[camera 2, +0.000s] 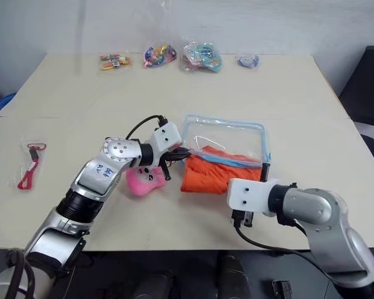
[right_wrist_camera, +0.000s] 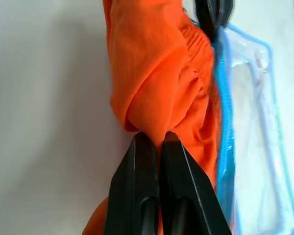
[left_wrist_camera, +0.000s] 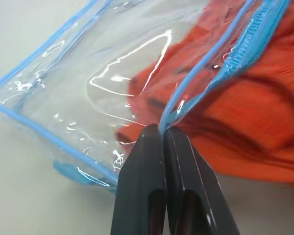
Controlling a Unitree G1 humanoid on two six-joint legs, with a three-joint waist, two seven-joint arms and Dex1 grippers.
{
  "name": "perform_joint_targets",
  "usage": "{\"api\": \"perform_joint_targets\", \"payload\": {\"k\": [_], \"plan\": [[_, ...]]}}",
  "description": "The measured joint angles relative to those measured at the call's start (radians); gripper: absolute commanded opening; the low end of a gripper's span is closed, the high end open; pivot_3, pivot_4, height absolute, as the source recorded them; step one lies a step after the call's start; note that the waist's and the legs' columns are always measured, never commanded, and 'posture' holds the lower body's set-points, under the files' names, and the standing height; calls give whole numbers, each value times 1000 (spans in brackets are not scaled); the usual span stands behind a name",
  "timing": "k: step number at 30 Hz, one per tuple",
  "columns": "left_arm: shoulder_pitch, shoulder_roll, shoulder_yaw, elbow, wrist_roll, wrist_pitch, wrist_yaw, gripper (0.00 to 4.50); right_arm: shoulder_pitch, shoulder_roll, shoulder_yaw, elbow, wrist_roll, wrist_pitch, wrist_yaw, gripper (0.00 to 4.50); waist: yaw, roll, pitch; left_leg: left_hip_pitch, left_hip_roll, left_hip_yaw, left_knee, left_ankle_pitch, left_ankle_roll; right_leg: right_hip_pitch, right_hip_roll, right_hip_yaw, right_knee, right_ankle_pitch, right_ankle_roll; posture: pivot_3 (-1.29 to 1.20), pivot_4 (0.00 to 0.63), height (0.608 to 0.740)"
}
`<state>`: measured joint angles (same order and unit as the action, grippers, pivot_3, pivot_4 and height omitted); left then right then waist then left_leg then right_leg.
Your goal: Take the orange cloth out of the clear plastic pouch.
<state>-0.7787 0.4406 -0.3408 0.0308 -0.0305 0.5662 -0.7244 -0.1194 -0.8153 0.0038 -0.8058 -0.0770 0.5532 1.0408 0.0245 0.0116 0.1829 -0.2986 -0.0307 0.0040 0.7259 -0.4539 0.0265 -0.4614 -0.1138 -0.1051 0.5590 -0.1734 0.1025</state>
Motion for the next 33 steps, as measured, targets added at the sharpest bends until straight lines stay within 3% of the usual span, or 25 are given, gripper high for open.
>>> {"api": "perform_joint_targets", "payload": {"k": [6, 9, 10, 13, 21, 24, 27, 33], "plan": [[-3, 17, -14, 32, 40, -99, -36, 0, -55, -70, -240, -104, 260, 226, 77, 63, 0, 0, 0, 0, 1, 0, 0, 0, 0, 0, 0, 0, 0, 0, 0, 0, 150, 740], [2, 38, -20, 40, 52, -148, -54, 608, -77, -93, -314, -96, 339, 289, 105, 0, 2, 0, 0, 0, 0, 0, 0, 0, 0, 0, -1, 0, 0, 0, 0, 0, 150, 740], [23, 62, -20, 45, 54, -191, -82, 943, -161, -173, -415, -11, 407, 333, 137, 0, 0, 3, 2, 0, -1, 2, 0, 0, 1, -1, -2, 1, 0, 1, 2, 0, 150, 740], [50, 85, -18, 57, 53, -228, -115, 1888, -246, -277, -530, 143, 421, 334, 135, 0, 2, 3, 2, 0, 0, 0, 0, 0, 1, 0, -1, 0, 0, 1, 1, 0, 150, 740], [52, 88, -8, 61, 50, -292, -151, 4456, -298, -389, -507, 524, 364, 126, 78, 0, 0, 3, 2, -1, -1, 2, 0, 0, 2, -1, -2, 1, 0, 1, 2, 0, 150, 740], [58, 95, 9, 53, 28, -321, -199, 4456, -299, -389, -495, 628, 309, 50, -13, 0, -1, 3, 2, 0, 0, 3, 0, 0, 2, -1, -2, 0, -1, 1, 2, 0, 150, 740], [89, 122, 26, 21, -8, -329, -254, 4456, -182, -355, -501, 683, 241, -50, -72, 0, 1, 3, 2, -1, 0, 2, 0, 0, 2, -1, -2, 0, 0, 1, 2, 0, 150, 740], [117, 167, 109, -65, -159, -292, -392, 4456, 257, -106, -475, 709, 92, -315, -212, 0, 4, 4, 2, -1, -1, 4, 0, 0, 2, 0, -3, 1, 0, 1, 2, 0, 150, 740]]}}
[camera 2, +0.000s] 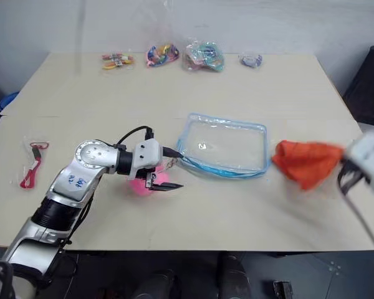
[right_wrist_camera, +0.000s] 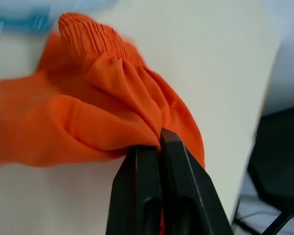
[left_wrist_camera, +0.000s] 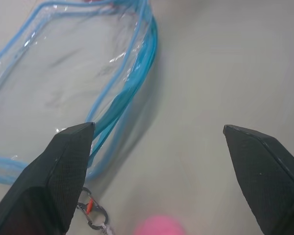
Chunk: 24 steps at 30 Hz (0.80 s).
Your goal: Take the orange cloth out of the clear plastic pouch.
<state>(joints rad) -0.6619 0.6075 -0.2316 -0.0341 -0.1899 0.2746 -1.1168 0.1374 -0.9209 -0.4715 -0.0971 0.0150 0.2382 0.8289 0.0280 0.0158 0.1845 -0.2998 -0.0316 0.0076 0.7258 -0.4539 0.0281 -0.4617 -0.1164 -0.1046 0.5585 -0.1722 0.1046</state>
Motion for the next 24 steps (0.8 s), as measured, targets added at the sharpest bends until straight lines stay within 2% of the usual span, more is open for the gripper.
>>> {"api": "perform_joint_targets", "payload": {"k": [3, 8, 11, 14, 17, 20, 22, 24], "plan": [[-5, 3, 24, -21, -37, 1, -38, 4456, 51, 33, 30, 56, -69, -130, -93, 0, -10, 7, 0, 2, -1, 3, -1, 0, 0, 3, 0, 4, 0, 1, 2, 0, 150, 740], [-28, 4, 33, -63, -98, 24, -87, 4456, 58, 15, 29, 108, -136, -309, -175, 0, -28, 7, 0, 4, 4, 3, -3, 1, -2, 6, 3, 3, 0, 0, -1, 0, 150, 740], [-33, 14, 40, -65, -126, 58, -106, 4500, 70, 7, 28, 129, -140, -352, -179, 692, -29, 7, 0, 4, 3, 3, -3, 1, -2, 6, 3, 2, -1, 0, -1, 0, 150, 740], [-50, 24, 67, -65, -169, 104, -122, 4500, 81, 7, 22, 129, -94, -350, -148, 1708, -26, 7, 0, 3, 3, 2, -2, 1, -2, 6, 3, 2, -1, 0, -1, 0, 150, 740], [-89, 37, 88, -55, -209, 139, -148, 4500, 131, 8, -36, 73, -29, -305, -106, 2795, -18, 7, 0, 3, 3, 1, -2, 1, -2, 7, 2, 2, -1, 0, -1, 0, 150, 740], [-114, 66, 116, -8, -238, 152, -185, 4500, 207, 29, -165, -29, 89, -183, -51, 3869, -13, 7, 0, 3, 3, 1, -2, 1, -2, 7, 3, 1, -2, 0, -1, 0, 150, 740], [-134, 77, 131, 44, -249, 154, -213, 4500, 278, 63, -296, -106, 215, -39, -5, 4477, -4, 7, 0, 3, 3, 1, -3, 1, -2, 7, 3, 1, -2, 0, -1, 0, 150, 740], [-159, 94, 149, 97, -254, 152, -241, 4500, 354, 89, -438, -162, 346, 112, 45, 4477, 2, 7, 0, 2, 3, -1, -2, 1, -2, 8, 3, 0, -3, 0, -1, 0, 150, 740]]}}
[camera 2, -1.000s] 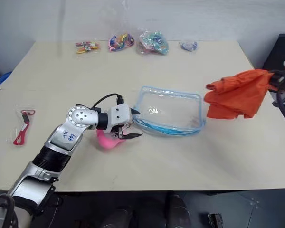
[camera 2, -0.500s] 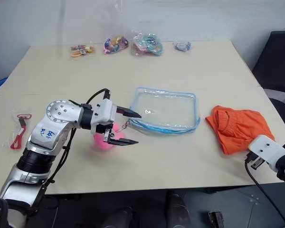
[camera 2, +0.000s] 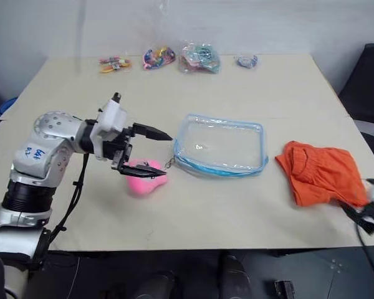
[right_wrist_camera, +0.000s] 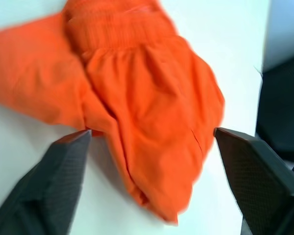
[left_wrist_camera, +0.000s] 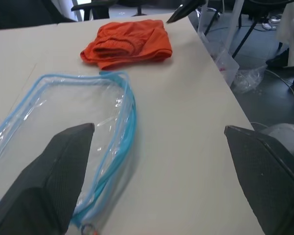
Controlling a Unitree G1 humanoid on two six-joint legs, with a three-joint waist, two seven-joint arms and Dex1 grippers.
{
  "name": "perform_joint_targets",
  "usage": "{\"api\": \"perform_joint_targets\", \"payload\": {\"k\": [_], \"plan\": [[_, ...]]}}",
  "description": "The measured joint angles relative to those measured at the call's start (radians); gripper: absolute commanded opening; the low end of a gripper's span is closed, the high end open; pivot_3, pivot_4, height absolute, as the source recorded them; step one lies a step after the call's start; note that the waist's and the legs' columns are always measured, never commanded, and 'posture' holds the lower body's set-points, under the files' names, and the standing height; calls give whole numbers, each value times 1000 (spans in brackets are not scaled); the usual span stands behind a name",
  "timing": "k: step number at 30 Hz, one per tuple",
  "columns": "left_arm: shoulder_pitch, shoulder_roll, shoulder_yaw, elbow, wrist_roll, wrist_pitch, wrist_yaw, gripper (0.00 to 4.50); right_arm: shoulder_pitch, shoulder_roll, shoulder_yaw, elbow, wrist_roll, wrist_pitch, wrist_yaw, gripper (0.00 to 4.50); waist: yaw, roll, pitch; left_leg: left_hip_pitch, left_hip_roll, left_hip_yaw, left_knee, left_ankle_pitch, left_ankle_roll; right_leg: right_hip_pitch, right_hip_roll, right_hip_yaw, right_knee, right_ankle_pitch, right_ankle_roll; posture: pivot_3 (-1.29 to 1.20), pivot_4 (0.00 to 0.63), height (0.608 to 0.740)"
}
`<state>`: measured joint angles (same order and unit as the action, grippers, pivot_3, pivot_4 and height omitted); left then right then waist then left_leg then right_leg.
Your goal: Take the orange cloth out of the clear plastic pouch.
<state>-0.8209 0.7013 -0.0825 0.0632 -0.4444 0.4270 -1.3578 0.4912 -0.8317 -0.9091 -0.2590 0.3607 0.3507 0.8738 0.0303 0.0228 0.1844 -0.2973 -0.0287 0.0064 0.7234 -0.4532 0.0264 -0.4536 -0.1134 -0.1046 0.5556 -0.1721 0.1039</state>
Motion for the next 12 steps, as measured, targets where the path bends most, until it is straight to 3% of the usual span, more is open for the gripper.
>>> {"api": "perform_joint_targets", "payload": {"k": [6, 12], "plan": [[-83, 6, 19, 127, -1, -21, -68, 4500, 246, 90, -359, -85, 316, 317, 129, 4477, 2, 0, 0, 2, 0, -1, -1, -1, 3, 4, 0, 0, -2, 0, 0, 0, 150, 740], [-108, -35, 14, 162, 1, -29, -76, 4500, 298, 138, -424, -144, 428, 390, 122, 4477, -9, -2, 1, 12, 2, -3, -6, -4, 5, 8, 0, 4, -2, 0, 0, 0, 150, 740]]}}
